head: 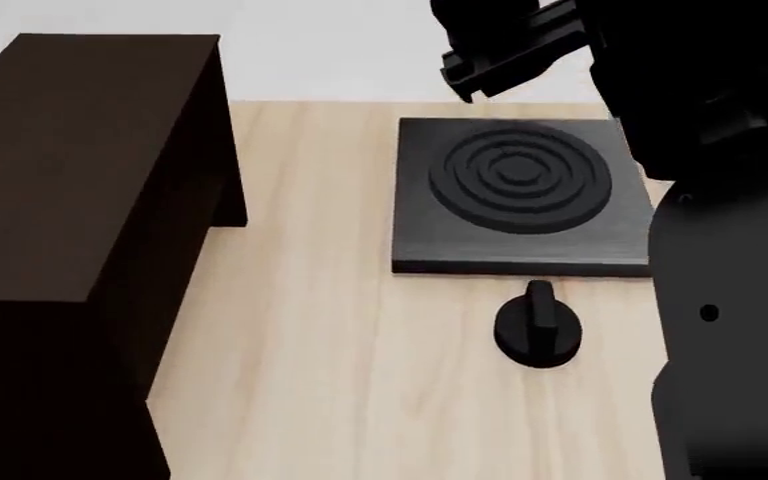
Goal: Put the frying pan under the cabinet shelf.
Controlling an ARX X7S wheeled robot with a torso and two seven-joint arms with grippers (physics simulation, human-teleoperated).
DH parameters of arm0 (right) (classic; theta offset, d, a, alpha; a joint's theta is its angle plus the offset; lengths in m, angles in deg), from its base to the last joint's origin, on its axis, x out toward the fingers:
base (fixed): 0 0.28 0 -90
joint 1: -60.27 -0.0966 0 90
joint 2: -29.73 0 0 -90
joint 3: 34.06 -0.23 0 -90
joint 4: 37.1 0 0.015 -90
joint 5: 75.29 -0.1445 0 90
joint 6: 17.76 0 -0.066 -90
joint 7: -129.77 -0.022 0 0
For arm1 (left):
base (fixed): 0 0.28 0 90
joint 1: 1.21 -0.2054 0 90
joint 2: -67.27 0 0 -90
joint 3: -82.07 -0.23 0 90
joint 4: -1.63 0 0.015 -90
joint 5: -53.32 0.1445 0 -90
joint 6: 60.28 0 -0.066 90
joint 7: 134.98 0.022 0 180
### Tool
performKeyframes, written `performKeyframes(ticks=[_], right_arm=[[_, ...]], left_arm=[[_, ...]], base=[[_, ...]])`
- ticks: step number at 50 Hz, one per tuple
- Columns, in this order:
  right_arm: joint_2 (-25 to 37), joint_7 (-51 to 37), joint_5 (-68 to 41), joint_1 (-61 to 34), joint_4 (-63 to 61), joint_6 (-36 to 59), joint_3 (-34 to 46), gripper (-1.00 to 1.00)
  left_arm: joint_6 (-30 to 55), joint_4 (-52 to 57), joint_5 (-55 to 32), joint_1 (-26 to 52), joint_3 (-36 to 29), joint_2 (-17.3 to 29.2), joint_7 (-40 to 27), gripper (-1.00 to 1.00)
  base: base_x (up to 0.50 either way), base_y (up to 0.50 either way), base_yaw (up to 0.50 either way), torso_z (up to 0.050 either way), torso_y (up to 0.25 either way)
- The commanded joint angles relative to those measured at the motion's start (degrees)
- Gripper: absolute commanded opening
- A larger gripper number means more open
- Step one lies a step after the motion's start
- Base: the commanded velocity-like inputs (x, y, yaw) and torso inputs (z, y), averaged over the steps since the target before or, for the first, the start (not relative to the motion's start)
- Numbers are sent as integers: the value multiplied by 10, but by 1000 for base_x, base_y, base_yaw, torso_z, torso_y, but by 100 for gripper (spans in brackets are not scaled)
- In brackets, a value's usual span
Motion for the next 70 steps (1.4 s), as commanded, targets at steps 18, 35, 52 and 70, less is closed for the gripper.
performKeyframes(ticks=[18, 35, 52, 70], right_arm=[[-1, -2, -1, 2, 3, -9, 8, 100], [9, 5, -10, 4, -18, 12, 5, 100], [-9, -18, 1, 15, 15, 2, 13, 100], [6, -46, -20, 111, -107, 111, -93, 100]], left_arm=[[-5, -3, -4, 1, 0, -6, -9, 100], [16, 15, -7, 1, 0, -14, -18, 100], [21, 18, -15, 0, 12, -6, -13, 100], [-29, -14, -4, -22, 16, 0, -26, 100]], base=[[500, 0, 0, 0, 1], [500, 0, 0, 0, 1], [457, 0, 0, 0, 0], [0, 0, 0, 0, 0]])
